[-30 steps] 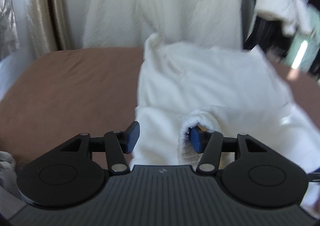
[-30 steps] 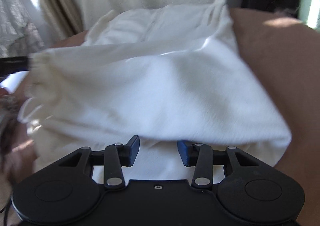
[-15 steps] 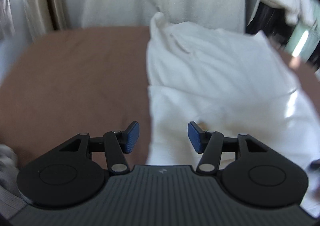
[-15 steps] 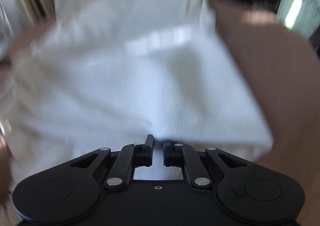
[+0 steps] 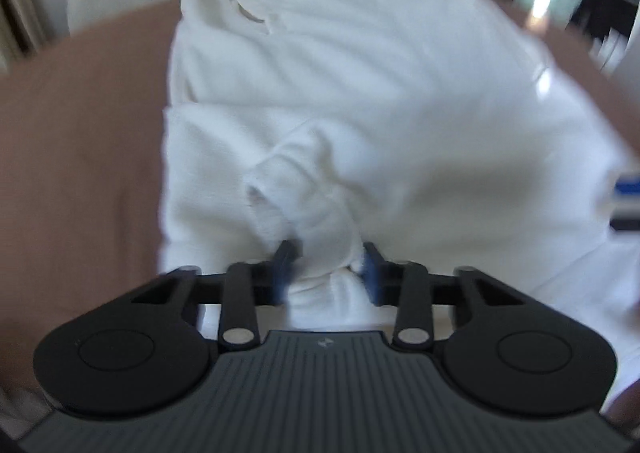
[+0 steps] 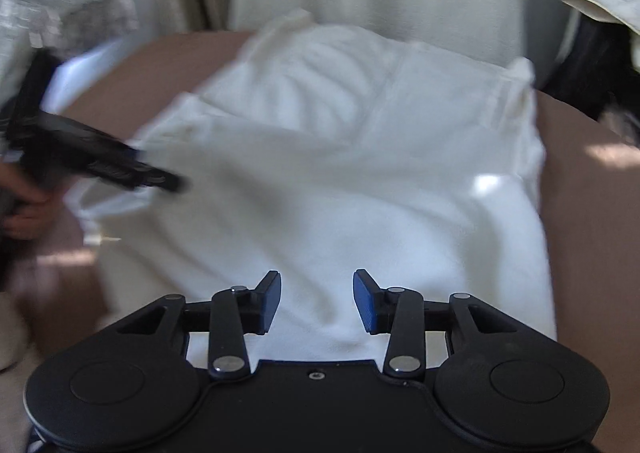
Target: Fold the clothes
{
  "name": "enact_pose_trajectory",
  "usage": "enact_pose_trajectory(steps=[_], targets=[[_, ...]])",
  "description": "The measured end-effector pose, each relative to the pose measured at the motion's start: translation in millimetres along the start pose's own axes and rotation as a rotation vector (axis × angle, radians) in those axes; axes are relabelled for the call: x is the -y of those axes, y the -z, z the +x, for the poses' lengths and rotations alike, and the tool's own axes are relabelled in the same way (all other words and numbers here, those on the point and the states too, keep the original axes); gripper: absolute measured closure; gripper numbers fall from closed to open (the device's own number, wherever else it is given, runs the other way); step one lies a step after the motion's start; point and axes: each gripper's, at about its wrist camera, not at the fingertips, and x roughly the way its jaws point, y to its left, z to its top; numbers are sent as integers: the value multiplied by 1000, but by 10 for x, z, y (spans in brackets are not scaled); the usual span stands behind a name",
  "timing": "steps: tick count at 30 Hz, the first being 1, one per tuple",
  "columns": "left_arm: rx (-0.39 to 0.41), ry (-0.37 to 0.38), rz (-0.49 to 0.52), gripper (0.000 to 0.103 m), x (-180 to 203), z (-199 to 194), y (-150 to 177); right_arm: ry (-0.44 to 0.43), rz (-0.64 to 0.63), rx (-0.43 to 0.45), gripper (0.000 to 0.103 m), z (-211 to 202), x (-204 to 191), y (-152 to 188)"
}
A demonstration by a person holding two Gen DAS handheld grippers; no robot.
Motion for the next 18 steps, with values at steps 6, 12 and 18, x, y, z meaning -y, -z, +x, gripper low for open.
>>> enact_pose_trajectory(steps=[6,12,18], targets=[[-33,20,-38,69,-93,-77,121,29,55,-99,60,288,255,334],[-7,-27,-11,55,-96,-209,114,20,-10,-125,60,194,271,410],[69,-59,-22,46,-176,-528,61,18,-25,-118,59,63,278,469]])
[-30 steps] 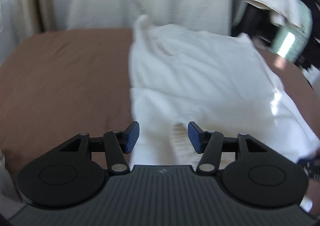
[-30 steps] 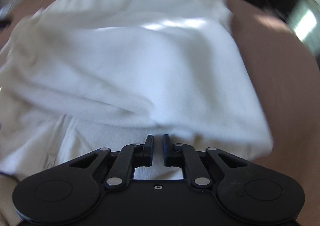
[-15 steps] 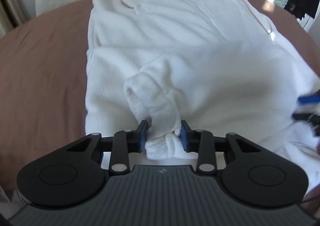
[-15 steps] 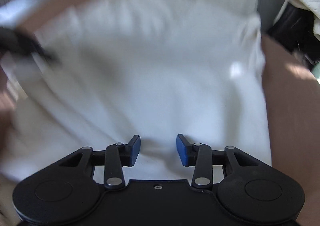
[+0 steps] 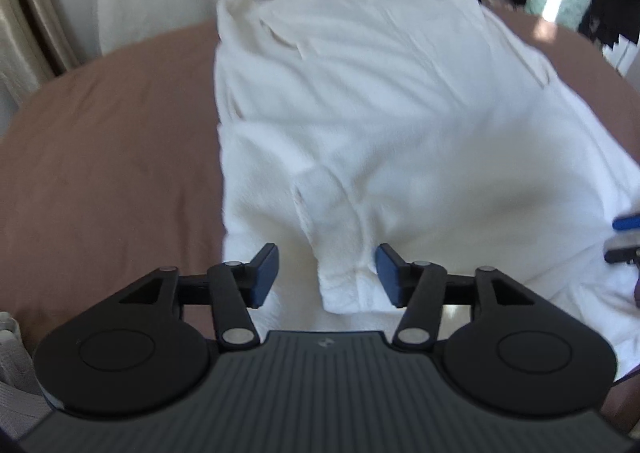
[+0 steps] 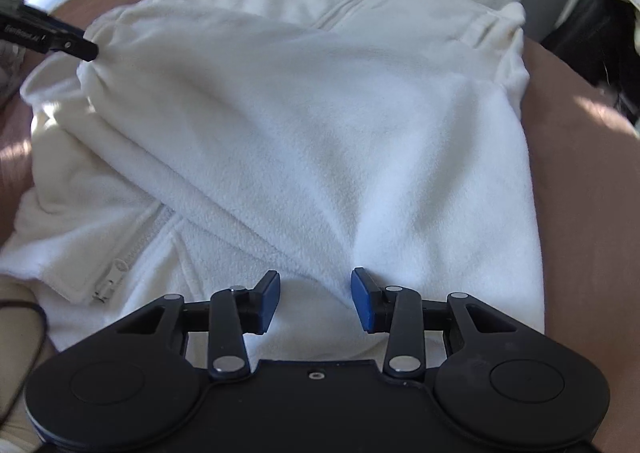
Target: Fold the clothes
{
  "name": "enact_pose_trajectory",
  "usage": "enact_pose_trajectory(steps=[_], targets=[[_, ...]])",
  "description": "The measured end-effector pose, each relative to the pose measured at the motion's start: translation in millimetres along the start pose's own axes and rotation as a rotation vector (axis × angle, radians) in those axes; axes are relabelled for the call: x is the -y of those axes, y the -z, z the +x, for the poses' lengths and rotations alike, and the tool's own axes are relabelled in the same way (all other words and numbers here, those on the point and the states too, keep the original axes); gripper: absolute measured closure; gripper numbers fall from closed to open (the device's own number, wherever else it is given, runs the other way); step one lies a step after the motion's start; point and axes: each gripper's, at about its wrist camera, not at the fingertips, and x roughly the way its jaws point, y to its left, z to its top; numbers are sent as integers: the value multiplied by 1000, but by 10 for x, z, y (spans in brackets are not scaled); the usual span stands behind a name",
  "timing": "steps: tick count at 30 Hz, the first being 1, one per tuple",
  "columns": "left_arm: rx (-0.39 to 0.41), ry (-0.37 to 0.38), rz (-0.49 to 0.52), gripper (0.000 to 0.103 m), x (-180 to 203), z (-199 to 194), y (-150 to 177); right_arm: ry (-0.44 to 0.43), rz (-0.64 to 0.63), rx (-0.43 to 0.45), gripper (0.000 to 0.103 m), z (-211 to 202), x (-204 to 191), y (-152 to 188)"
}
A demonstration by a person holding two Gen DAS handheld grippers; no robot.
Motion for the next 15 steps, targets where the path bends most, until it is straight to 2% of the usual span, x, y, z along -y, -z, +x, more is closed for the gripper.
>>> enact_pose_trajectory(steps=[3,5,7,9,11,15], targets=[[18,-6,-42,39,-143,29,-22,-30,72,7,56,-119,110,-2],[-14,-25,-58,35,-213,169,-11,-34,113,8,54,-132,188,2],[-74,-91,-65,35,-255,337,16,-39,140,-1,54,-74,235,35],[-95,-152,-48,35,-269,394,41,-43,151,-2,54,-64,217,35],[-75,-169,-25,35,-265,337,35,-24,116,28,54,-164,156,-53],[27,-117,-49,35,-315,97,-51,65,-66,112,54,-493,41,-478]])
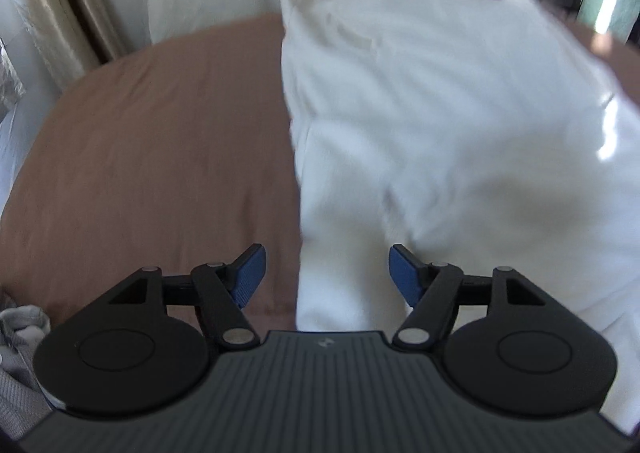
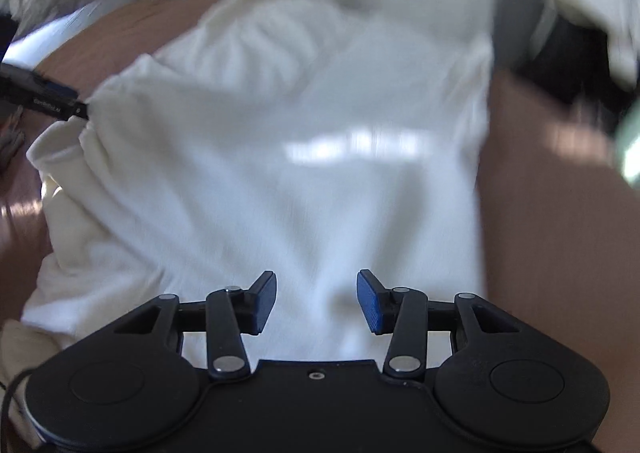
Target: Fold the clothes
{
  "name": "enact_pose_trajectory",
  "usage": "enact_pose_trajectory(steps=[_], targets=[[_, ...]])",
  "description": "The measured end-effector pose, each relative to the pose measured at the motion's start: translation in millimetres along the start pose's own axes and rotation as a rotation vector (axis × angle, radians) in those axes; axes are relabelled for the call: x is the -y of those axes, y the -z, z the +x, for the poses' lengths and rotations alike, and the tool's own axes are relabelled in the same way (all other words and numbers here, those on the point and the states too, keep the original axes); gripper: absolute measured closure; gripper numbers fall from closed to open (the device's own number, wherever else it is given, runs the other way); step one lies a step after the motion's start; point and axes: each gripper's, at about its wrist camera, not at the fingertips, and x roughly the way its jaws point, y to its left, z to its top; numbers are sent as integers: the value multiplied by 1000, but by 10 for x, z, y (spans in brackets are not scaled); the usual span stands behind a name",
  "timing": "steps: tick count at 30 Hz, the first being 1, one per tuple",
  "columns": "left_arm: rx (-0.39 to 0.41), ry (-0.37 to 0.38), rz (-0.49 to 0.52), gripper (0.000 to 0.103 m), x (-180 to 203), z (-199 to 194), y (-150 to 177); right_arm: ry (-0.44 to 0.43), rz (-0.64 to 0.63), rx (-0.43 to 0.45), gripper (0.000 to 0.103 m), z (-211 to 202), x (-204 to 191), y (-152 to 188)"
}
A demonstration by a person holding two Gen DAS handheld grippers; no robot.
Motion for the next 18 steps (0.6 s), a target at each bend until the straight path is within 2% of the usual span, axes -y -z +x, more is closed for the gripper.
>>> enact_pose_trajectory(steps=[3,5,7,10,12,15,18], targets=[[76,24,-1,35,-56,-81,-141,62,-74,51,52,-129,248,-613],[118,40,5,35,-103,-88,-257,69,-55,96,44,-141,529,-1052],[107,97,-46,35,-221,21,-407,73,-23,124,36,-86,820,-1449],[61,190,-164,35,-453,266,-689,82,80,128,36,150,1290,-1881],[52,228,-193,35,-575,442,-917,59,197,139,36,359,1618,-1967],[37,264,-253,29,-769,847,-1210,78,358,200,35,808,1924,-1767],[30,263,-322,29,-931,1308,-1370,41,469,105,36,1419,2016,-1235]])
